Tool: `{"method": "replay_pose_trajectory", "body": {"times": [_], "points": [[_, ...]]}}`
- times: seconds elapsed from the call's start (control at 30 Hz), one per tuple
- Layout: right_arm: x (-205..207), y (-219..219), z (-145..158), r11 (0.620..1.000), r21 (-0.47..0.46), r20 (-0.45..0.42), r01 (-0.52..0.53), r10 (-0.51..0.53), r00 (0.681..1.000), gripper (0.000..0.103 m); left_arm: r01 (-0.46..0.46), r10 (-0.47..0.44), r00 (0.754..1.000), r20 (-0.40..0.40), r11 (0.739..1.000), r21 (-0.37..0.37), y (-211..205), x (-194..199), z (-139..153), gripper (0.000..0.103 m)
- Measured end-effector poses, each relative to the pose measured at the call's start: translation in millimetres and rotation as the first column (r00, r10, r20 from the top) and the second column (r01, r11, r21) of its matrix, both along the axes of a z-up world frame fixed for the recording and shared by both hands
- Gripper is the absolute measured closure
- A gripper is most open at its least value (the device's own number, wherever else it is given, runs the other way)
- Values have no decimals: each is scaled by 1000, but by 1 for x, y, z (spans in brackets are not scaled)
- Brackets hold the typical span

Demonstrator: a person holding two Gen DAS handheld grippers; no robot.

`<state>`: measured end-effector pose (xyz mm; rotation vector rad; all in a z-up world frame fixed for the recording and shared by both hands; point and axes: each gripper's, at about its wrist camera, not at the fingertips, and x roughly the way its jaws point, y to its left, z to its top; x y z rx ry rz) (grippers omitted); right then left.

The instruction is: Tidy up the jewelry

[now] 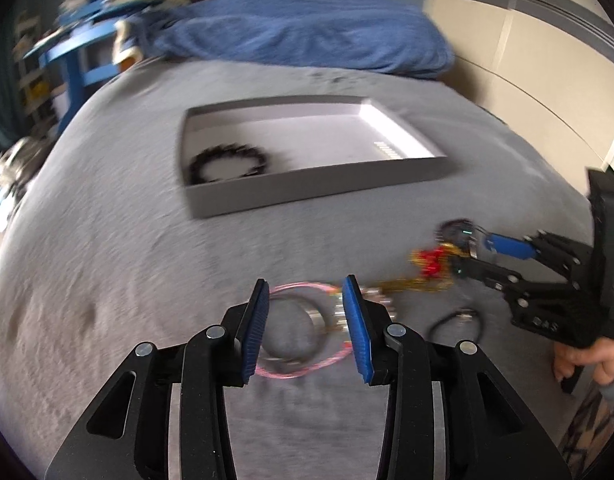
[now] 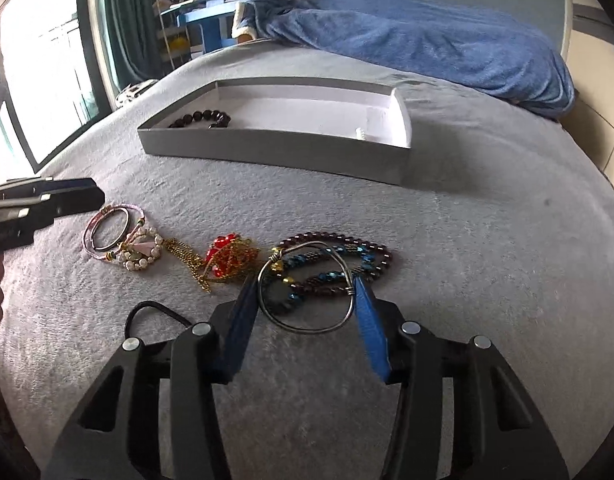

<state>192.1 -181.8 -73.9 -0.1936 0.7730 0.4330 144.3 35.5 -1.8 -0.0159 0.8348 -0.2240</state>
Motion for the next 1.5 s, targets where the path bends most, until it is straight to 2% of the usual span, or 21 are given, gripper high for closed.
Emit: {"method": "replay_pose_trajectory", "body": {"times": [0.27,0.4,0.57,0.67,0.73,0.8,0.83,0.87,1.13,1.33,1.5], "points": [[-2,-29,5,997,41,-2,59,-59,998,55,152,-152,988,15,988,-7,-54,1,2,63],[-3,-38,6,995,57,1,77,-77,997,55,219,-220,976,1,975,47,-87,6,-5,63],[-3,-43,7,993,76,-3,86,-86,996,55,228,-225,973,-60,972,55,-105,24,-21,63],[-1,-43,7,993,83,-4,85,-85,996,55,229,-226,970,-87,973,32,-108,31,-29,71],[-1,-41,7,993,87,-4,83,-83,997,55,229,-226,970,-84,973,20,-107,34,-31,86],[0,-40,9,992,92,0,81,-82,997,55,227,-226,971,-70,974,-1,-103,34,-28,94],[1,-39,9,992,96,1,81,-81,997,55,225,-224,973,-60,974,-1,-101,33,-26,100],[1,-39,10,992,101,3,80,-81,997,55,224,-224,973,-48,975,-2,-99,32,-22,100],[13,-29,25,988,137,29,66,-71,997,55,168,-166,985,52,985,-33,-66,37,19,100],[32,-23,38,984,167,38,57,-64,997,55,123,-112,988,109,988,-97,-37,49,50,100],[47,-11,52,984,174,53,32,-42,998,55,114,-98,983,155,989,-95,-25,64,75,100]]}}
